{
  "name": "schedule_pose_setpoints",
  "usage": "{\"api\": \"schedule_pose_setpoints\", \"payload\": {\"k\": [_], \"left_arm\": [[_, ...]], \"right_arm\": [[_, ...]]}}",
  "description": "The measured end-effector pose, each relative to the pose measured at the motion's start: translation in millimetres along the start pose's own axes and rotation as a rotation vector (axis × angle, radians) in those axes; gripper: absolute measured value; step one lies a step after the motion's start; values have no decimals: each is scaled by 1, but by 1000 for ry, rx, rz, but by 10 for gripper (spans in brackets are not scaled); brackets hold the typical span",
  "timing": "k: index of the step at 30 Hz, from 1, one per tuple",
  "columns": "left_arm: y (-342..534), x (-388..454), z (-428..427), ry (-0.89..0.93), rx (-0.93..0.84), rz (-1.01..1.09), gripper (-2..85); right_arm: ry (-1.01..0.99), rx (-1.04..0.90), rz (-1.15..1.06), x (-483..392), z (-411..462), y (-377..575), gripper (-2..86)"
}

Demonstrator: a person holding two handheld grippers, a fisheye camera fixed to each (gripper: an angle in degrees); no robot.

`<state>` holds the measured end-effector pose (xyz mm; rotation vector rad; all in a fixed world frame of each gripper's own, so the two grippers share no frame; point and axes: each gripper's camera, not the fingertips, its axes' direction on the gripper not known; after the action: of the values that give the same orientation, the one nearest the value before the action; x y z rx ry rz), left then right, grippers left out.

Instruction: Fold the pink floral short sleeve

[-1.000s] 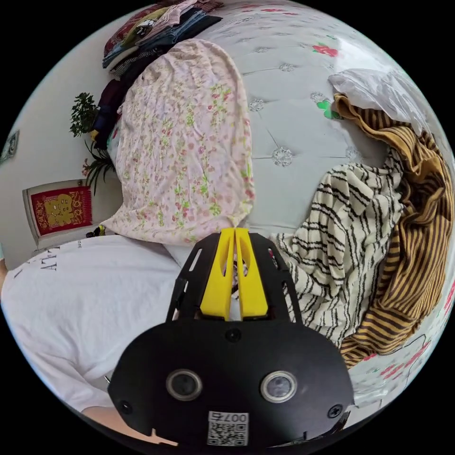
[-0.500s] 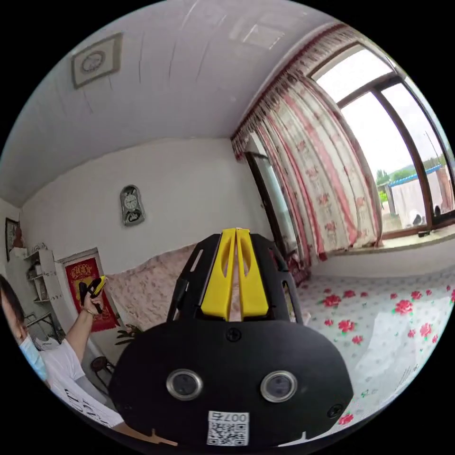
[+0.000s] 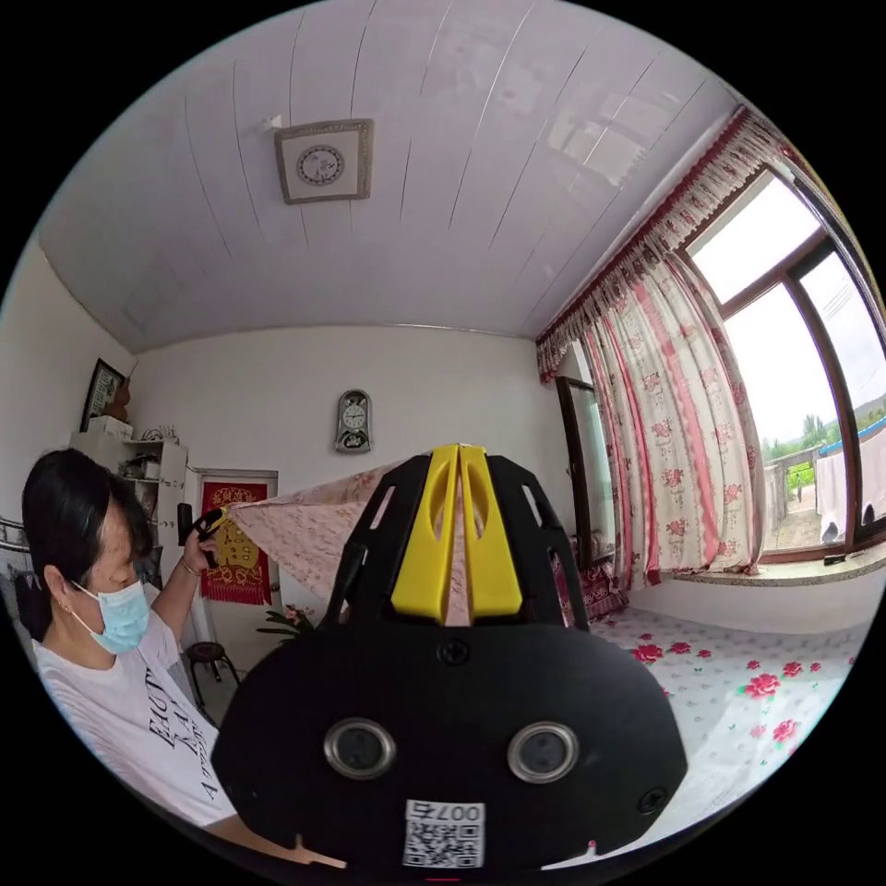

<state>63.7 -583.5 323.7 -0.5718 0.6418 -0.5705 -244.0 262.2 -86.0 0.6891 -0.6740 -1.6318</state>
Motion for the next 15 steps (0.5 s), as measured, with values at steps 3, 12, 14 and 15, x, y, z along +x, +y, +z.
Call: {"api": "schedule_pose_setpoints", "payload": {"k": [3,12,14,15], "left_arm": [[64,7,-10,-32,-111,-83,-9],[314,-23,-22,-51,-486,-450,-10],[369,-34,-25,-66,-551,-560,-10],[406,-42,-26,-79,-612,-649,-9]], "right_arm": [[-26,-127,26,-11,-28,55,-4],[144,-636,178,-37,-57,352,-3],[188,-779,330,-28,-54,454,-3],[195,-813,371,-25,-52,479,-3]]}}
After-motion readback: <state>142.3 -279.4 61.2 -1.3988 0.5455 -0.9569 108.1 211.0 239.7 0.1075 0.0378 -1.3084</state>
